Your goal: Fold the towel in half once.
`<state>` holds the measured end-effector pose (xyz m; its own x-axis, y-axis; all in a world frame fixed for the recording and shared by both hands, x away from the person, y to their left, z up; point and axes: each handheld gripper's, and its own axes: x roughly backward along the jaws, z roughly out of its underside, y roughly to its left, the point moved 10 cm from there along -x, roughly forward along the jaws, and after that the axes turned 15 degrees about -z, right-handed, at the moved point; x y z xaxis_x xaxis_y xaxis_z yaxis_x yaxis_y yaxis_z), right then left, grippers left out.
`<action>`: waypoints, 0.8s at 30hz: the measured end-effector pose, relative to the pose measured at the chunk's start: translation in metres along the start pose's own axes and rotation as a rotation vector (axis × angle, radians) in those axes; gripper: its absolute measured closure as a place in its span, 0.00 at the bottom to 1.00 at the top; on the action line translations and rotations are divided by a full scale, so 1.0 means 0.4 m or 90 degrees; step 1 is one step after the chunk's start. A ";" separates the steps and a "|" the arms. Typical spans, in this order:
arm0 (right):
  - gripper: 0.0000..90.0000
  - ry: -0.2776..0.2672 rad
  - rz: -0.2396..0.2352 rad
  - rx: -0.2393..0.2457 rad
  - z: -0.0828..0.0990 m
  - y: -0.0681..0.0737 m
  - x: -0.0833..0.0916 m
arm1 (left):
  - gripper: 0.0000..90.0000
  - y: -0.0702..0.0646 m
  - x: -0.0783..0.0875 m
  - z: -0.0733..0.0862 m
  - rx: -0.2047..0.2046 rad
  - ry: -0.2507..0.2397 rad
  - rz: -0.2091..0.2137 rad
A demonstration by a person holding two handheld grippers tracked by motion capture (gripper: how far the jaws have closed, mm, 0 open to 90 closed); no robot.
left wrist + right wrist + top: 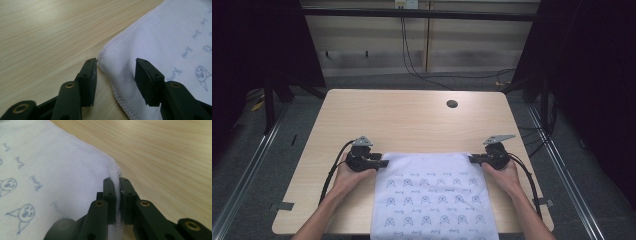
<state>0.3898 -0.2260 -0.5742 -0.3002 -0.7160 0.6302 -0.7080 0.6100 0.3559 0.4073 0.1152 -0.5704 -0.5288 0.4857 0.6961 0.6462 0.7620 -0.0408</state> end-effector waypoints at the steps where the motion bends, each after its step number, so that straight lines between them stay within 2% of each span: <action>1: 0.95 -0.001 -0.002 -0.008 0.001 0.000 0.001 | 0.61 0.000 -0.001 0.000 -0.001 -0.002 -0.002; 5: 0.95 -0.003 -0.011 -0.013 0.000 0.000 0.004 | 0.78 -0.010 -0.006 -0.001 -0.008 0.002 0.008; 6: 0.95 -0.004 -0.013 -0.012 -0.001 -0.001 0.005 | 0.86 -0.016 -0.008 -0.001 -0.014 0.002 0.018; 8: 0.95 -0.010 -0.016 -0.016 -0.005 0.000 0.008 | 0.91 -0.030 -0.011 -0.002 -0.020 0.001 0.036; 9: 0.95 -0.014 -0.019 -0.014 -0.007 0.000 0.011 | 0.95 -0.032 -0.011 -0.002 -0.027 0.004 0.032; 11: 0.95 -0.023 -0.027 -0.018 -0.013 0.004 0.018 | 0.96 -0.033 -0.007 -0.004 -0.023 0.008 0.039; 13: 0.95 -0.040 -0.035 -0.020 -0.026 0.009 0.031 | 0.97 -0.023 0.009 -0.017 -0.006 -0.007 0.045; 16: 0.95 -0.077 -0.059 -0.016 -0.069 0.023 0.060 | 0.97 -0.001 0.050 -0.051 0.036 -0.050 0.071; 19: 0.96 -0.118 -0.070 0.002 -0.136 0.036 0.091 | 0.97 0.026 0.096 -0.103 0.035 -0.101 0.061; 20: 0.96 -0.125 -0.068 0.006 -0.152 0.038 0.097 | 0.97 0.038 0.112 -0.124 0.034 -0.117 0.045; 21: 0.96 -0.129 -0.068 0.011 -0.171 0.042 0.105 | 0.97 0.046 0.126 -0.144 0.040 -0.132 0.041; 24: 0.96 -0.143 -0.061 0.028 -0.230 0.054 0.127 | 0.97 0.061 0.148 -0.189 0.029 -0.147 0.036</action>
<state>0.4182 -0.2180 -0.4712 -0.3615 -0.8307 0.4233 -0.7661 0.5234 0.3730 0.4332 0.1301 -0.4760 -0.6082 0.6090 0.5092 0.6553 0.7472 -0.1109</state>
